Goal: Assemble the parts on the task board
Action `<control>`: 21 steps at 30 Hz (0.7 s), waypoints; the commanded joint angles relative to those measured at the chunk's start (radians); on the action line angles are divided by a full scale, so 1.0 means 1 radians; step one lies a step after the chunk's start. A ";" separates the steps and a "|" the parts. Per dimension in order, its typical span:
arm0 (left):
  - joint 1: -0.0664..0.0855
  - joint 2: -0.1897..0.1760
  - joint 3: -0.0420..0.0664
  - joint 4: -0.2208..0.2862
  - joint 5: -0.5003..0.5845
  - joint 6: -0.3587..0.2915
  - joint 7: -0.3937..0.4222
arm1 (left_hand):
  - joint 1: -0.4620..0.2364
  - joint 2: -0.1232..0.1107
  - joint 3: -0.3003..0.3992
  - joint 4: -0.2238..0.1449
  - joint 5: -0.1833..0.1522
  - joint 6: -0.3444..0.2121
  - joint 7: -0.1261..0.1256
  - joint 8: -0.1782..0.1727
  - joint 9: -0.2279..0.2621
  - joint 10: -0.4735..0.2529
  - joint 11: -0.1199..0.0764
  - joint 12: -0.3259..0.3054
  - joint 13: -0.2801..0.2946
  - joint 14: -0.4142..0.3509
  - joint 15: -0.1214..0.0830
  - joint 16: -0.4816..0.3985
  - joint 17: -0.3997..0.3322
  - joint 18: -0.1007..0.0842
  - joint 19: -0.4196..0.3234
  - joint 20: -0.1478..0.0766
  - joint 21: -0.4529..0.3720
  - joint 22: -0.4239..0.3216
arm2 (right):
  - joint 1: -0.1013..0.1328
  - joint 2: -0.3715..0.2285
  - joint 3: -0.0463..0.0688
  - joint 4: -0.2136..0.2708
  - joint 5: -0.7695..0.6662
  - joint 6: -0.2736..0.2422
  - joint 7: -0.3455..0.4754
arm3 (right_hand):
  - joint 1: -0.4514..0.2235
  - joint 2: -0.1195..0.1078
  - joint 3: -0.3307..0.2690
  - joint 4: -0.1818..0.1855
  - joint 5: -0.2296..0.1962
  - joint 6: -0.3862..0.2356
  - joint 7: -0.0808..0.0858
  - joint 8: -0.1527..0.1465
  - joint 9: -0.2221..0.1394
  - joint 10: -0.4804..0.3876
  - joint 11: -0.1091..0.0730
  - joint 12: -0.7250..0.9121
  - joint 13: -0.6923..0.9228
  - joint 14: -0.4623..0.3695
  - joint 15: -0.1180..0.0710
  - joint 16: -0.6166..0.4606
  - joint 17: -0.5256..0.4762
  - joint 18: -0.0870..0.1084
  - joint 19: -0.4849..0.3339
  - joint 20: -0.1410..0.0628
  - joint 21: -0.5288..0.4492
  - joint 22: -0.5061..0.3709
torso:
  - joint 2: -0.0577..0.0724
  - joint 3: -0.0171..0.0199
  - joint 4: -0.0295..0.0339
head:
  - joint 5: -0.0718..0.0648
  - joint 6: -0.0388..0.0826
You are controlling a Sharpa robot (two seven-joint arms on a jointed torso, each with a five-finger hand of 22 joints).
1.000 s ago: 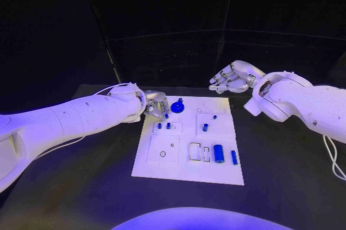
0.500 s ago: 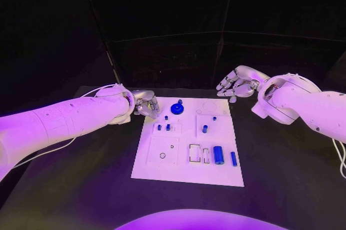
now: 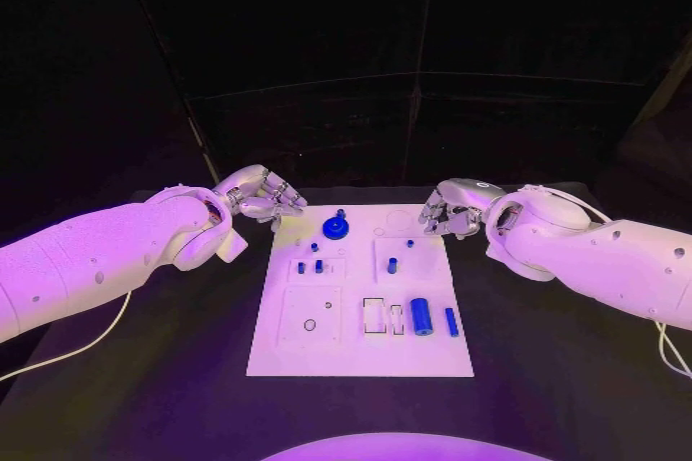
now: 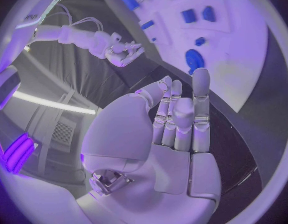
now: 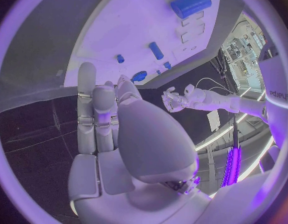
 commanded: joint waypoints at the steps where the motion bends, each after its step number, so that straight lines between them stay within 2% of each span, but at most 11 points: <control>1: -0.001 -0.007 -0.002 0.034 0.434 0.028 0.186 | 0.004 0.001 -0.005 -0.001 0.005 0.001 0.000 0.003 -0.001 -0.004 0.001 0.006 0.002 -0.017 0.000 -0.016 -0.027 0.013 -0.010 0.000 -0.010 -0.005 | -0.006 0.004 0.001 0.000 -0.098 -0.038 -0.026 | -0.003 -0.013 0.012 0.004 -0.006 0.002 0.003 -0.007 -0.002 0.001 0.005 -0.011 0.000 0.030 -0.005 0.039 0.039 -0.023 0.001 0.002 0.058 0.065 | 0.001 0.0022 -0.0066 | -0.005 0.003; 6: -0.003 -0.015 -0.006 0.078 0.546 0.057 0.234 | -0.017 -0.004 -0.025 0.010 0.003 -0.009 0.002 0.002 -0.003 -0.016 0.004 0.009 0.004 -0.036 0.005 -0.032 -0.053 0.012 -0.021 0.004 -0.023 -0.011 | -0.016 0.015 0.001 -0.003 -0.114 -0.044 -0.031 | -0.015 -0.028 0.025 0.010 -0.010 -0.020 0.012 -0.022 -0.005 -0.028 0.017 -0.035 -0.004 0.037 0.004 0.116 0.118 -0.037 0.013 0.012 0.150 0.172 | 0.003 0.0009 -0.0076 | -0.010 0.003; 9: -0.005 -0.016 -0.008 0.097 0.585 0.064 0.244 | -0.021 -0.004 -0.031 0.013 0.003 -0.012 0.003 0.002 -0.004 -0.019 0.005 0.011 0.004 -0.038 0.005 -0.034 -0.056 0.012 -0.022 0.005 -0.026 -0.013 | -0.021 0.024 0.001 -0.006 -0.119 -0.038 -0.033 | -0.022 -0.038 0.032 0.010 -0.017 -0.039 0.020 -0.028 -0.005 -0.053 0.026 -0.052 -0.005 0.036 0.011 0.147 0.147 -0.041 0.011 0.020 0.185 0.208 | 0.003 0.0004 -0.0056 | -0.013 0.000; 15: -0.006 -0.019 -0.009 0.114 0.620 0.065 0.248 | -0.018 -0.001 -0.031 0.011 0.004 -0.015 0.003 0.002 -0.005 -0.023 0.005 0.012 0.005 -0.041 0.005 -0.036 -0.061 0.012 -0.023 0.005 -0.029 -0.015 | -0.027 0.043 0.002 -0.020 -0.121 -0.026 -0.032 | -0.029 -0.050 0.046 0.006 -0.024 -0.063 0.032 -0.028 -0.005 -0.079 0.035 -0.067 -0.005 0.031 0.020 0.181 0.176 -0.042 0.001 0.031 0.221 0.243 | 0.003 0.0020 -0.0049 | -0.005 -0.007; 19: -0.006 -0.022 -0.009 0.122 0.626 0.065 0.248 | -0.016 0.001 -0.031 0.011 0.005 -0.017 0.004 0.001 -0.005 -0.025 0.006 0.012 0.005 -0.043 0.005 -0.038 -0.065 0.012 -0.023 0.005 -0.030 -0.016 | -0.030 0.058 0.002 -0.038 -0.102 -0.013 -0.026 | -0.026 -0.048 0.060 0.001 -0.026 -0.066 0.033 -0.026 -0.004 -0.080 0.037 -0.066 -0.004 0.029 0.021 0.198 0.189 -0.042 -0.002 0.036 0.241 0.264 | 0.003 -0.0001 -0.0059 | -0.005 -0.009; 21: -0.007 -0.023 -0.009 0.126 0.628 0.066 0.248 | -0.015 0.002 -0.031 0.010 0.005 -0.020 0.006 0.001 -0.006 -0.028 0.007 0.013 0.005 -0.046 0.006 -0.040 -0.069 0.012 -0.023 0.006 -0.032 -0.017 | -0.032 0.067 0.002 -0.047 -0.092 -0.006 -0.022 | -0.022 -0.046 0.069 -0.002 -0.027 -0.066 0.034 -0.025 -0.003 -0.079 0.037 -0.066 -0.003 0.028 0.021 0.203 0.193 -0.042 -0.004 0.036 0.248 0.270 | 0.003 0.0000 -0.0055 | -0.003 -0.011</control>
